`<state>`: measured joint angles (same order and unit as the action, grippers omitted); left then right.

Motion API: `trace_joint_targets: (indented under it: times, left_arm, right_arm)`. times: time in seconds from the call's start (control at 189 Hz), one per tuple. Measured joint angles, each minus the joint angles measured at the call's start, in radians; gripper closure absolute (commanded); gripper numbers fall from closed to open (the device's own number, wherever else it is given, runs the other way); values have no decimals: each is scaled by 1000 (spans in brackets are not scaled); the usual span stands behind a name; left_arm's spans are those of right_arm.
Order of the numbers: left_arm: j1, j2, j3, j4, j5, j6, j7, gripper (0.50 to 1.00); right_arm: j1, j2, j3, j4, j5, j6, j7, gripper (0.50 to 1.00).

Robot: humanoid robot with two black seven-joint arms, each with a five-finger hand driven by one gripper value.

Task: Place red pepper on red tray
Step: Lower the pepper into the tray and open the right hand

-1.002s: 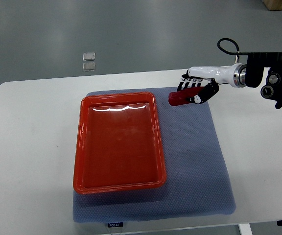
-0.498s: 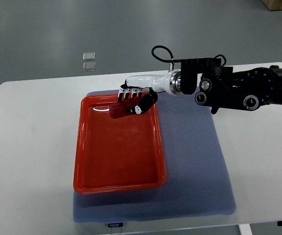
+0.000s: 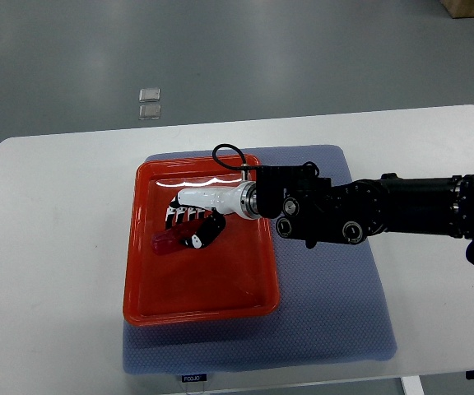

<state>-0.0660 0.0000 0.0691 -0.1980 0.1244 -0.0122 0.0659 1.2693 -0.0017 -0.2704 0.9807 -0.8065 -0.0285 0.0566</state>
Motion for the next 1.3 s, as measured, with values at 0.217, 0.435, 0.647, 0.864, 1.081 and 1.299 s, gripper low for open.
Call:
trace_joint_targets:
  times: [0.217,0.435,0.647,0.864,1.081,1.299]
  left_arm:
    - [0,0,0,0,0,0,0,500]
    - [0,0,-1,0,0,0,0,500]
    - [0,0,-2,1,0,0,0,500]
    - [0,0,-3,2,0,0,0,500]
    - [0,0,-3,2,0,0,0,500]
    - [0,0,-3,3,0,0,0,500]
  right_arm:
    - [-23,2,9,-2,0,-6,3,924]
    - [-34,2,11,-2,1,-23,3,908]
    - [-43,2,9,-7,-2,-29,3,906]
    - [-43,-3,9,-10,-2,-30,3,683]
    - [-41,-24,73,-10,10,-22,3,603]
    - [-114,-111,332,-10,23,-3,18,603]
